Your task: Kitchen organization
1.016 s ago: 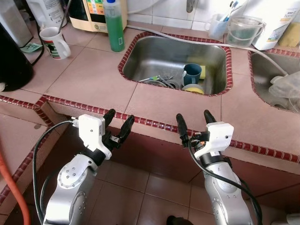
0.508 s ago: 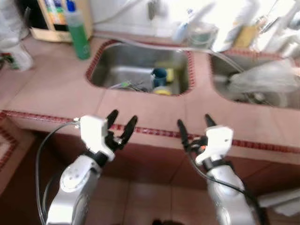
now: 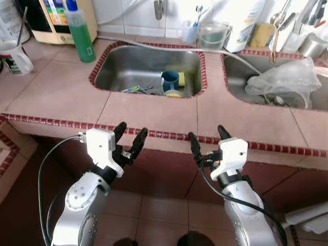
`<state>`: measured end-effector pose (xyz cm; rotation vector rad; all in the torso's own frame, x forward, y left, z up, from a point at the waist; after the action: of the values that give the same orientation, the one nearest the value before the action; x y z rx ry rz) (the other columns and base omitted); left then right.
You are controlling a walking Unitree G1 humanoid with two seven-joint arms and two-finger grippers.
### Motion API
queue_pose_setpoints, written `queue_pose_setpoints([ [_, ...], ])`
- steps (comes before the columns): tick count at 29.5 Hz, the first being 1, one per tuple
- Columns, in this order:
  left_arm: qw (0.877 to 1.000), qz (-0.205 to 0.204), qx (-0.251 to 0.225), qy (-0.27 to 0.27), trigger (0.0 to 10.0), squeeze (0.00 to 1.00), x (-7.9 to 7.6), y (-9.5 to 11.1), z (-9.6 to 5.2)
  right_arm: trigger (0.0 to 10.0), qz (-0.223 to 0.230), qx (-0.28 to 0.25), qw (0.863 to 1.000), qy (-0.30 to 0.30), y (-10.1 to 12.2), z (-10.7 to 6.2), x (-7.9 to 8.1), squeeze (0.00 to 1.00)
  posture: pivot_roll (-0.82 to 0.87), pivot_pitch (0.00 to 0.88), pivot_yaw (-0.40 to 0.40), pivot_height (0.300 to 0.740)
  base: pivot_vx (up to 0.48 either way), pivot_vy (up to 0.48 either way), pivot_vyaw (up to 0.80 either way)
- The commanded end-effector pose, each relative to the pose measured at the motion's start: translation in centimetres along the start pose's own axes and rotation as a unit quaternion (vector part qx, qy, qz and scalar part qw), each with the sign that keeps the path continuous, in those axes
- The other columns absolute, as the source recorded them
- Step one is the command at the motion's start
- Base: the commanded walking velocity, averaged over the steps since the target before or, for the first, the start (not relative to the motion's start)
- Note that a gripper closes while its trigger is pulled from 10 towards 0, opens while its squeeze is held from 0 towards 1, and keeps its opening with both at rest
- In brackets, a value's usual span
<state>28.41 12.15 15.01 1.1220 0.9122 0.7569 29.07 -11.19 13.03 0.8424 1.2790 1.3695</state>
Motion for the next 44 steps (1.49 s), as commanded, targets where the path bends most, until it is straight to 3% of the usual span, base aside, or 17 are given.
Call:
queue_pose_setpoints([
  [1,1.0,0.003,0.004,-0.001,10.0,0.0,-0.1,-0.2,-0.2,10.0,-0.004,0.005,1.0,-0.003,-0.1,-0.2,-0.1,0.0,-0.09,0.156,-0.003,0.632,0.0,-0.24,0.0],
  [8,1.0,0.003,0.007,-0.004,10.0,0.0,-0.2,-0.2,-0.1,10.0,0.003,-0.006,1.0,-0.009,0.2,-0.3,-0.3,0.0,-0.09,0.16,0.001,0.618,0.0,-0.372,0.0],
  [16,1.0,-0.005,0.003,-0.011,10.0,0.0,-0.4,0.0,-0.2,10.0,0.007,-0.007,1.0,-0.009,0.2,-0.4,-0.2,0.0,-0.09,0.159,0.007,0.618,0.0,0.0,0.0],
  [22,1.0,0.01,0.019,-0.009,10.0,0.0,0.1,-0.3,-0.5,10.0,0.017,0.0,1.0,-0.005,-0.1,-0.5,0.2,0.0,-0.08,0.154,0.014,0.618,0.0,0.0,0.0],
  [41,0.998,0.037,0.038,-0.014,10.0,0.0,0.1,-1.2,-1.1,10.0,0.022,0.009,1.0,0.001,-0.7,-0.8,0.5,0.0,-0.07,0.159,0.019,0.738,0.0,0.0,0.0],
  [44,0.998,0.042,0.044,-0.011,10.0,0.0,0.2,-1.6,-1.2,10.0,0.018,0.011,1.0,0.006,-0.8,-1.0,0.5,0.0,-0.07,0.159,0.02,0.74,0.0,0.0,0.0],
])
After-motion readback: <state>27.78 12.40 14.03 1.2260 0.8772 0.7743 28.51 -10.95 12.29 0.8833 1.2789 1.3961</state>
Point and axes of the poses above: a point about 5 cm out from each wrist's last joint towards the gripper, its own z axis pointing out of the wrist towards the gripper, its own y axis along the axis of the wrist's last joint, x = y × z, the point moved 3 cm from there along z, pointing out of the wrist towards the gripper, and after that the axes turned 6 degrees about -z, right-handed, at the moved point
